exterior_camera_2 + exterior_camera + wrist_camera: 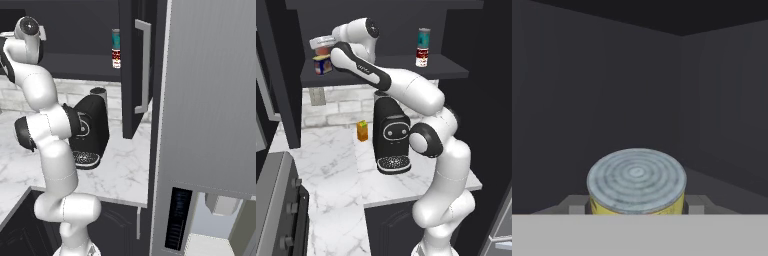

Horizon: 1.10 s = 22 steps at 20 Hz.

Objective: Stack two cans on top of the other two cans in the cabinet.

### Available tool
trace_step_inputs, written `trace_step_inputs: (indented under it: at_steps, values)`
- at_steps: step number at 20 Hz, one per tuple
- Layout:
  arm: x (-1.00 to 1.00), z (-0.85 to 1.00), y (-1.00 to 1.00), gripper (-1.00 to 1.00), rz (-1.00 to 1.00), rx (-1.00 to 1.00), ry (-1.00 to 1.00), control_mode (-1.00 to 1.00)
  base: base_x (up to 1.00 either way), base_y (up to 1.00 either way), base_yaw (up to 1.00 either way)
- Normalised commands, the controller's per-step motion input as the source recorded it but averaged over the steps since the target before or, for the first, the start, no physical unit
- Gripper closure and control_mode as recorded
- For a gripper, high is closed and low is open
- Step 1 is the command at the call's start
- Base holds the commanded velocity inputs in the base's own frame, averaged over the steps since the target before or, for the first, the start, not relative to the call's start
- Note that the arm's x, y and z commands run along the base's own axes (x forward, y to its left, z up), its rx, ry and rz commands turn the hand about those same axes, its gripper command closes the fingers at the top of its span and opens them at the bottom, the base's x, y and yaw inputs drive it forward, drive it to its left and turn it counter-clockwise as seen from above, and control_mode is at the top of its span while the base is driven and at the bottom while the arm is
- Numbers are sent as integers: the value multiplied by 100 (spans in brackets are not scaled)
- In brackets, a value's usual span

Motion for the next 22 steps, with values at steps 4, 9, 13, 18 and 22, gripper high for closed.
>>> trace_step_inputs:
  at_steps: [4,9,13,18,22]
  values:
    - [0,0,0,100,0,0,0,-100,0,0,0]
    - [-15,0,-6,100,0,0,0,-100,0,0,0]
    - [-21,1,-1,100,0,0,0,-100,0,0,0]
    - [-18,1,0,100,0,-1,0,-100,0,0,0]
    - [-6,2,0,100,0,-3,0,-100,0,0,0]
